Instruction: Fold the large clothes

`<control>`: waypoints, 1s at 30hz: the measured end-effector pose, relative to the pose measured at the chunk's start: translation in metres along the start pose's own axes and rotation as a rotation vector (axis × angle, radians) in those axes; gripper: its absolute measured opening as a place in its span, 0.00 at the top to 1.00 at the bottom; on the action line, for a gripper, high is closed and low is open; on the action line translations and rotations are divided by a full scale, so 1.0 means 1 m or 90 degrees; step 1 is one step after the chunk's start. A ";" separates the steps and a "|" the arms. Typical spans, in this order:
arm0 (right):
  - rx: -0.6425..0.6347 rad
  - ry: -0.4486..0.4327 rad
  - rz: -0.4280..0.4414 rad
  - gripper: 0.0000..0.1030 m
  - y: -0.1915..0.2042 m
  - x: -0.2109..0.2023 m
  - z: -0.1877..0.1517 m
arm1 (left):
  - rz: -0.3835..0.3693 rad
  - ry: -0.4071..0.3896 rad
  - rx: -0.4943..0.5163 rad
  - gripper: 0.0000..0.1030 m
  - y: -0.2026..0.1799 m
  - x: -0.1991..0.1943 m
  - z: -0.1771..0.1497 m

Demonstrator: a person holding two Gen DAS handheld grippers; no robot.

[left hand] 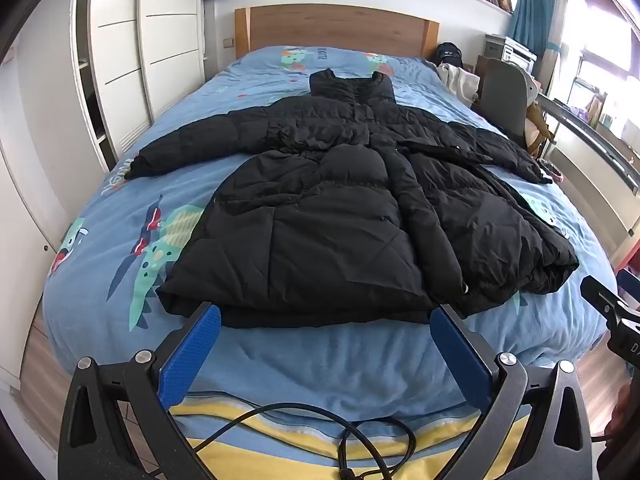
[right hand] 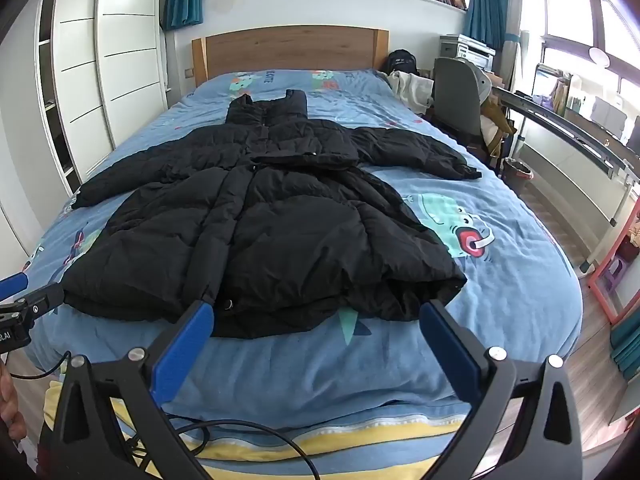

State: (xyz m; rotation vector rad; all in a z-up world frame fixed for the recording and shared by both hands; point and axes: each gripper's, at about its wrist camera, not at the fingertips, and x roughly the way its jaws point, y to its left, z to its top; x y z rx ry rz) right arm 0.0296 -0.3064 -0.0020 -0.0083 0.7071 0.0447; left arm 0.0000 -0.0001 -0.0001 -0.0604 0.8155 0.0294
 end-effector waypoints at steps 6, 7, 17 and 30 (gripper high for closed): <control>-0.004 0.005 -0.003 0.00 0.001 -0.001 0.000 | 0.002 0.001 -0.006 0.01 0.001 -0.001 0.000; -0.004 0.004 -0.003 0.00 0.001 -0.001 0.001 | 0.002 0.002 -0.007 0.01 0.001 -0.001 0.000; -0.005 0.006 -0.001 0.00 0.002 0.000 0.000 | 0.003 0.008 -0.002 0.01 0.000 0.003 -0.003; -0.007 0.007 -0.006 0.00 0.002 0.003 0.001 | 0.005 0.013 -0.004 0.01 0.001 0.005 -0.002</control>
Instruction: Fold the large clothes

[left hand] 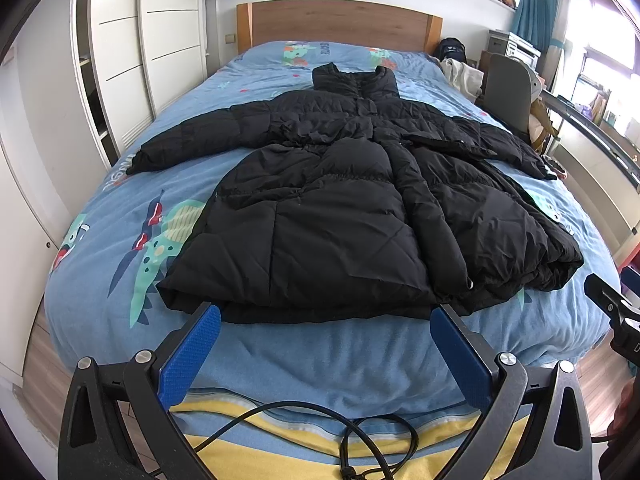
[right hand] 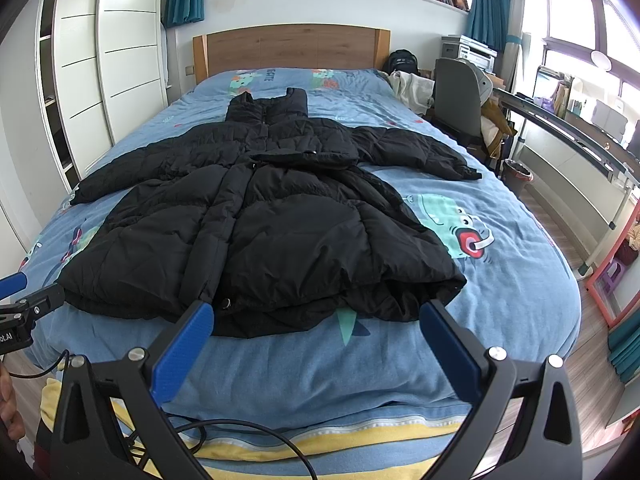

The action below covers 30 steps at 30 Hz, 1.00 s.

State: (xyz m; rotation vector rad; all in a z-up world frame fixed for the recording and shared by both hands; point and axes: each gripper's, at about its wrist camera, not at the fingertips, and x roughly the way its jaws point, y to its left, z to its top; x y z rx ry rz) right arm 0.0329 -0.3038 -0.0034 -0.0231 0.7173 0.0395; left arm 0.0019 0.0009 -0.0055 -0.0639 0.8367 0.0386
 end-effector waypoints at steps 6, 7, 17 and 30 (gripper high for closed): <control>-0.001 0.001 -0.001 0.00 0.001 0.002 0.000 | 0.002 0.000 -0.003 0.01 0.002 0.001 0.000; -0.001 0.001 0.000 0.00 0.000 0.002 0.000 | 0.003 0.000 -0.003 0.01 0.002 0.001 0.000; -0.006 0.003 0.004 0.00 0.000 0.006 0.001 | -0.008 -0.009 -0.018 0.01 0.002 0.002 0.001; -0.009 -0.039 0.030 0.00 0.000 0.005 0.029 | 0.039 -0.024 -0.008 0.01 0.003 -0.010 0.032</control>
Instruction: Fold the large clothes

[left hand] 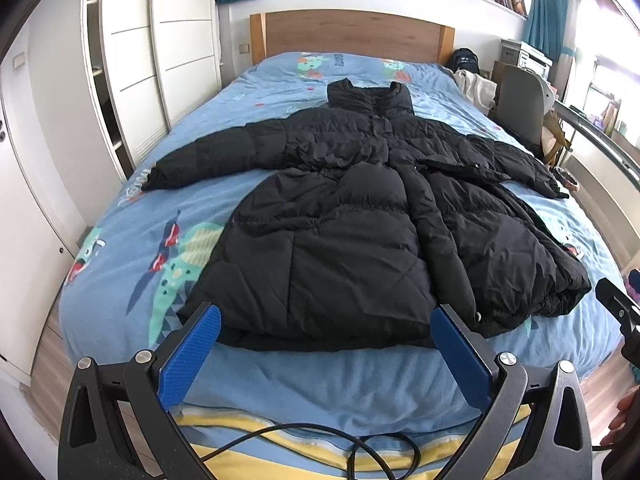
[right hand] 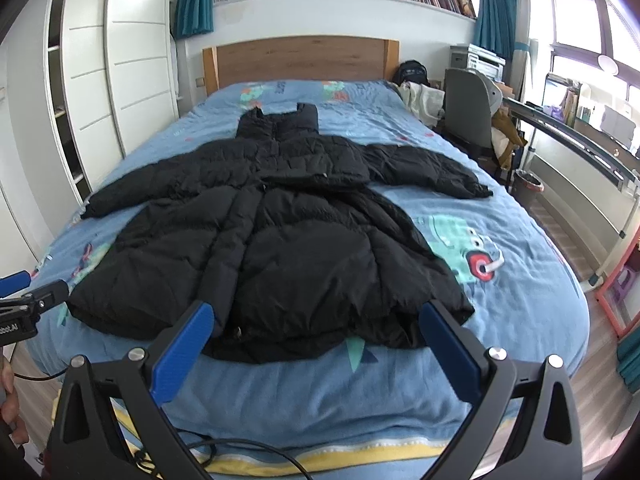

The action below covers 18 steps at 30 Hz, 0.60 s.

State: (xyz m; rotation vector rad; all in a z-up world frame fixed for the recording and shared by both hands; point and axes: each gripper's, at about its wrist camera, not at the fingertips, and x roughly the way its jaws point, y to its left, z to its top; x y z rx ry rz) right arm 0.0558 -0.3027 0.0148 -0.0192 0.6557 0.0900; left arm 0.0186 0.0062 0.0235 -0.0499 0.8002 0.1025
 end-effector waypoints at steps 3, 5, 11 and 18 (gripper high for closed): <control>-0.015 -0.002 0.003 0.00 0.002 -0.004 0.008 | 0.002 -0.005 0.002 0.01 0.000 -0.002 0.008; -0.017 0.003 0.002 0.00 0.003 -0.004 0.014 | 0.004 -0.008 0.003 0.01 0.000 -0.003 0.011; -0.017 0.016 -0.002 0.00 0.001 -0.003 0.030 | -0.019 -0.010 -0.002 0.01 0.004 -0.005 0.026; -0.040 -0.036 -0.016 0.00 -0.014 -0.025 0.099 | -0.001 -0.074 0.024 0.01 0.030 -0.036 0.103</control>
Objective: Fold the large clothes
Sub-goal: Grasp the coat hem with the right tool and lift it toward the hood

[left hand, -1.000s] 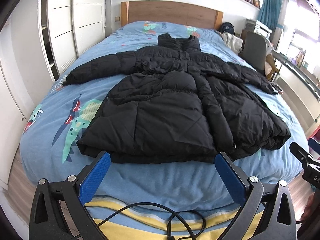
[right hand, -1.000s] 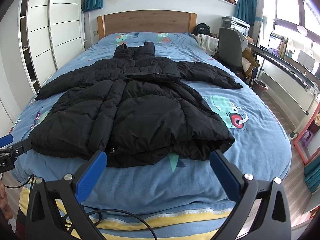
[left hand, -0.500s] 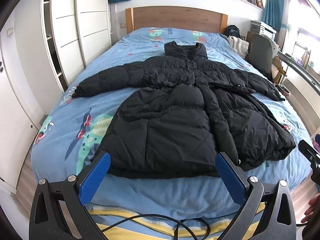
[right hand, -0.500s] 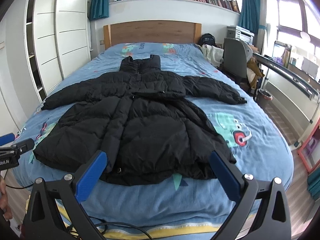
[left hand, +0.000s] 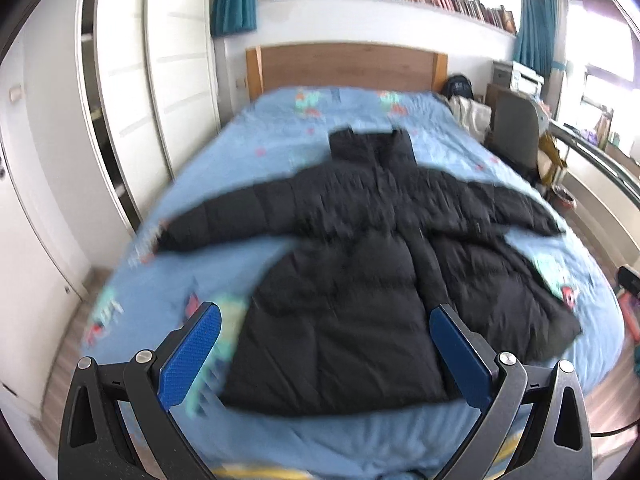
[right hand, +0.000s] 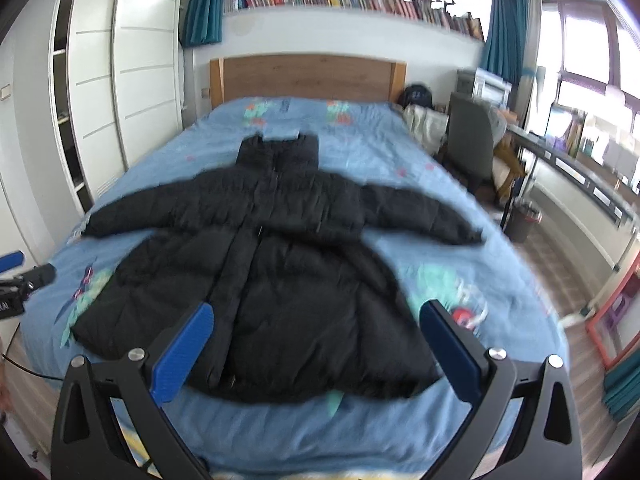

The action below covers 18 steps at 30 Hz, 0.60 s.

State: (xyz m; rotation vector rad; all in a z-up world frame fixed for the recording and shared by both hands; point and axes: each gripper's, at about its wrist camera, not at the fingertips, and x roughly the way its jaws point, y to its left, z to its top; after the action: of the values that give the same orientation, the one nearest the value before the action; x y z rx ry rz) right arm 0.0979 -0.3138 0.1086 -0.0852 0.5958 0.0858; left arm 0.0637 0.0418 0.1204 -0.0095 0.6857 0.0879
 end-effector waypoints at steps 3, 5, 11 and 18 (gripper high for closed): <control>0.002 -0.042 -0.010 0.00 -0.014 -0.010 0.050 | -0.010 -0.013 -0.023 0.01 0.018 -0.005 0.048; 0.003 -0.079 -0.012 0.00 -0.023 -0.017 0.087 | -0.016 -0.029 -0.032 0.01 0.025 -0.008 0.073; 0.031 -0.141 0.007 0.00 -0.043 -0.005 0.162 | -0.017 -0.086 -0.052 0.01 0.035 0.006 0.142; 0.153 -0.073 0.014 0.00 -0.117 0.108 0.184 | 0.043 -0.095 -0.050 0.01 0.032 0.077 0.185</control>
State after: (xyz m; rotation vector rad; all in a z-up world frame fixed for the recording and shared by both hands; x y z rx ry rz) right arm 0.3017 -0.4043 0.2062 0.1581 0.4882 0.0399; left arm 0.2370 0.0865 0.2158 -0.0549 0.5335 0.1790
